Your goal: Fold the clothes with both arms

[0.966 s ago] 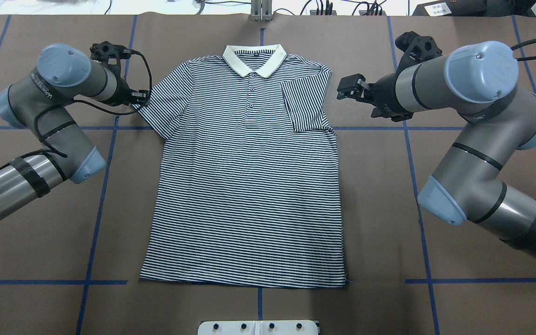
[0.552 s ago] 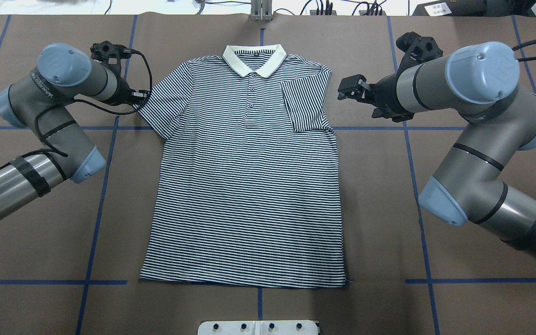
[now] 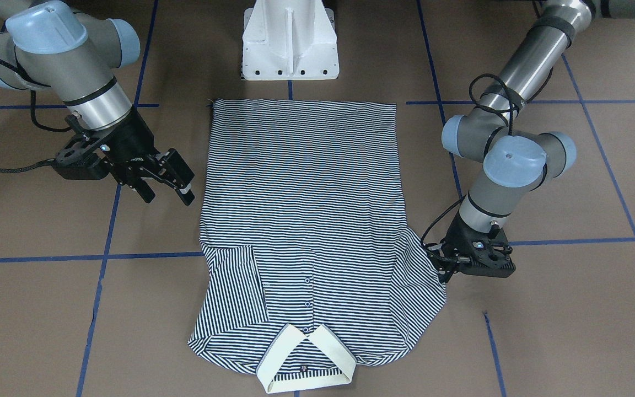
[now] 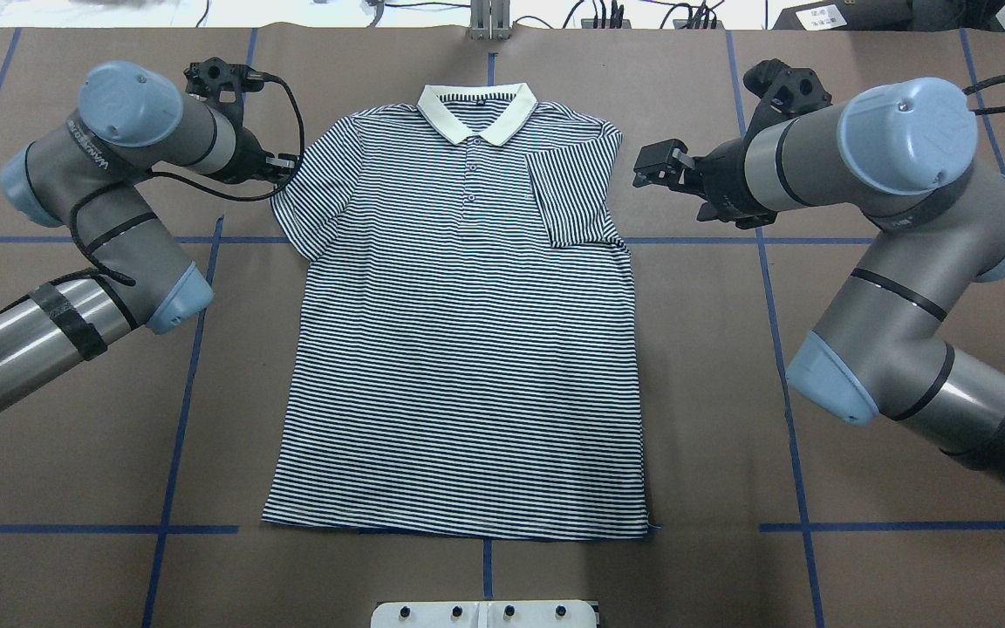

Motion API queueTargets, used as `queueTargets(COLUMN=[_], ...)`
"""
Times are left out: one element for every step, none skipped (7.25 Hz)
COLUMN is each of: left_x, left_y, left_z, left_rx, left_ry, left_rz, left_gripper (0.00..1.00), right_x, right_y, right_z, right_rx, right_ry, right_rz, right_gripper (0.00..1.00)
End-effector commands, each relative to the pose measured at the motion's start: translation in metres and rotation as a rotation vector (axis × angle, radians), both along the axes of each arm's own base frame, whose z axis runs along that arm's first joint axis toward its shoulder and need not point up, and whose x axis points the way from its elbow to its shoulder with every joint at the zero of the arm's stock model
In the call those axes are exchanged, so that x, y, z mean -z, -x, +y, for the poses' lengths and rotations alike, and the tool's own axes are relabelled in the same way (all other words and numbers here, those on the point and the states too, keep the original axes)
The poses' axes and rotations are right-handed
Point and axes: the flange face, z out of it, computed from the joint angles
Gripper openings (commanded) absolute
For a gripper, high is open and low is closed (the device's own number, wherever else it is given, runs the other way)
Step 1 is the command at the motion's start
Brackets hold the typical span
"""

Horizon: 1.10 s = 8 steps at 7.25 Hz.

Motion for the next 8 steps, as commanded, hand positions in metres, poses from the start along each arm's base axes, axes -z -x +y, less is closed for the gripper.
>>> queueTargets(left_x=[0.053, 0.063, 0.07, 0.077, 0.08, 0.079, 0.071, 0.071], left_y=[-0.043, -0.065, -0.077, -0.096, -0.099, -0.099, -0.1, -0.097], left_z=[0.018, 0.02, 0.003, -0.006, -0.009, -0.011, -0.011, -0.008], left_rx=[0.005, -0.005, 0.03, 0.046, 0.051, 0.065, 0.065, 0.066], left_ry=[0.05, 0.062, 0.054, 0.047, 0.051, 0.041, 0.048, 0.04], left_rz=[0.06, 0.065, 0.038, 0.016, 0.019, 0.013, 0.003, 0.014], left_gripper=[0.0, 0.0, 0.0, 0.0, 0.0, 0.0, 0.35, 0.6], right_x=[-0.001, -0.004, -0.006, -0.006, -0.006, -0.006, -0.007, -0.009], right_y=[-0.001, 0.0, 0.002, 0.002, 0.002, 0.003, 0.004, 0.007], right_z=[0.002, 0.001, 0.0, 0.0, 0.0, 0.0, -0.001, -0.002], right_rx=[0.003, 0.002, 0.002, 0.002, 0.002, 0.003, 0.004, 0.002], right_ry=[0.001, 0.004, 0.007, 0.007, 0.007, 0.007, 0.006, 0.002], right_rz=[0.001, 0.005, 0.01, 0.01, 0.01, 0.01, 0.016, 0.022], right_gripper=[1.0, 1.0, 1.0, 1.0, 1.0, 1.0, 1.0, 1.0])
